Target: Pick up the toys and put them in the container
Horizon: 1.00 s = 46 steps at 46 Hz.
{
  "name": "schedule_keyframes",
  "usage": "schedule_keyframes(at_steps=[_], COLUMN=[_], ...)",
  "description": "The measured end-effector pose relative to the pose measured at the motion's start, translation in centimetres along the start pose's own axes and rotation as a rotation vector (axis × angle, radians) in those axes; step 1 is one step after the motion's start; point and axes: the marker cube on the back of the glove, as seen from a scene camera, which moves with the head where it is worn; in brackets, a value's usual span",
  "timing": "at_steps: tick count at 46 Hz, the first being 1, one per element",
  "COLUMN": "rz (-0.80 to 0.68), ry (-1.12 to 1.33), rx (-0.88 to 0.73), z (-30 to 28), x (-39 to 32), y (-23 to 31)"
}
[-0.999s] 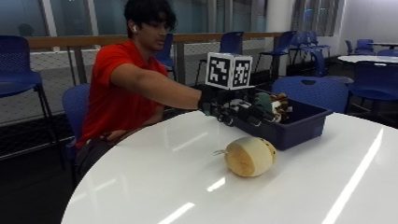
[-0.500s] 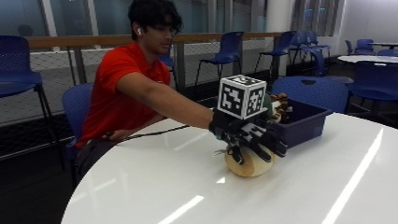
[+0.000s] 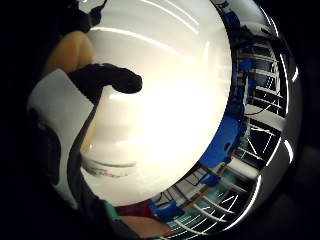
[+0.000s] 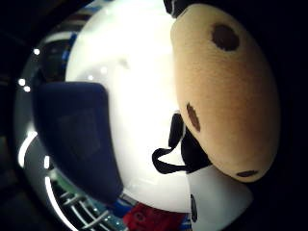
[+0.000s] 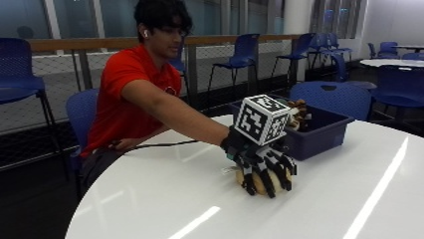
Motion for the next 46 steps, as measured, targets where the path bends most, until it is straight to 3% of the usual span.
schedule_keyframes(at_steps=[18, 27, 46], rz=[0.027, 0.002, -0.038], ry=[0.105, 0.054, 0.046], rx=[0.136, 0.16, 0.309], z=[-0.3, -1.2, -12.1], x=[-0.7, 0.4, -0.4], y=[0.2, 2.8, 10.5])
